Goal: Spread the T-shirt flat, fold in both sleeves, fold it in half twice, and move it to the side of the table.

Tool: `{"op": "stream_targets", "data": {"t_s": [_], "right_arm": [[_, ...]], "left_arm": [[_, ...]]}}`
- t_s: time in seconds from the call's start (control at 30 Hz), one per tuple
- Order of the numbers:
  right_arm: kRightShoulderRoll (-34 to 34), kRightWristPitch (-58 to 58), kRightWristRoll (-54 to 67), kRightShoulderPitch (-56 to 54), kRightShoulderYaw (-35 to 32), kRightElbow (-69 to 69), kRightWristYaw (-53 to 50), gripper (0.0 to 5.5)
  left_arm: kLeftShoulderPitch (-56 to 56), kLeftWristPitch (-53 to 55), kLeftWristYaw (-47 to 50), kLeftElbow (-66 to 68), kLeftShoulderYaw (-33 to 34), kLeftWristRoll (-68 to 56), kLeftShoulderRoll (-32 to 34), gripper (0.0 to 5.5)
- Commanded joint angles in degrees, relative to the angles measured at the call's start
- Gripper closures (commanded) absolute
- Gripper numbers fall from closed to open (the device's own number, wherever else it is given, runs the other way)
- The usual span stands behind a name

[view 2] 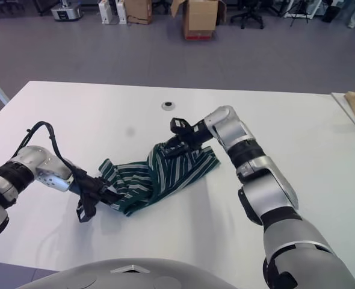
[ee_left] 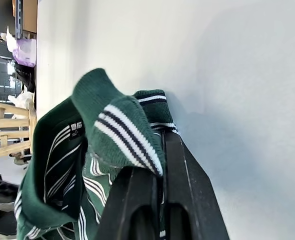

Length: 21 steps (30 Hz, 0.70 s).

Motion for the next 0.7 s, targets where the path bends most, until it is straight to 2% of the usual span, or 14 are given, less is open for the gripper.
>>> {"op": "stream_targets", "data": {"t_s": [0.03, 0.13, 0.3, 0.5, 0.7], "right_arm": [[0.5, -27.8, -15.4, -10.4, 8.6, 11.5, -10.6, 3.37], [0.8, -41.8, -19.1, -11.5, 9.3, 15.3, -15.9, 3.37], [1.8, -55.3, -22.9, -10.8, 10.5, 18.7, -19.2, 3.37], [-2.1, -72.4, -33.6, -9.4, 16.4, 18.8, -26.1, 3.37], [-1.1, -78.5, -35.3, -12.0, 15.5, 19.9, -33.3, 3.37]], "left_arm": [[10.5, 11.0, -16.7, 10.3, -4.2, -10.1, -12.0, 5.48], [12.6, 15.2, -27.2, 2.0, -5.7, -25.2, -11.1, 5.48], [15.4, 25.8, -40.1, -12.3, -5.6, -36.9, -8.1, 5.48], [18.5, 33.2, -45.1, -19.2, -1.8, -39.0, -8.6, 5.48], [20.3, 33.7, -45.7, -18.0, 0.6, -36.9, -10.2, 5.48]]}}
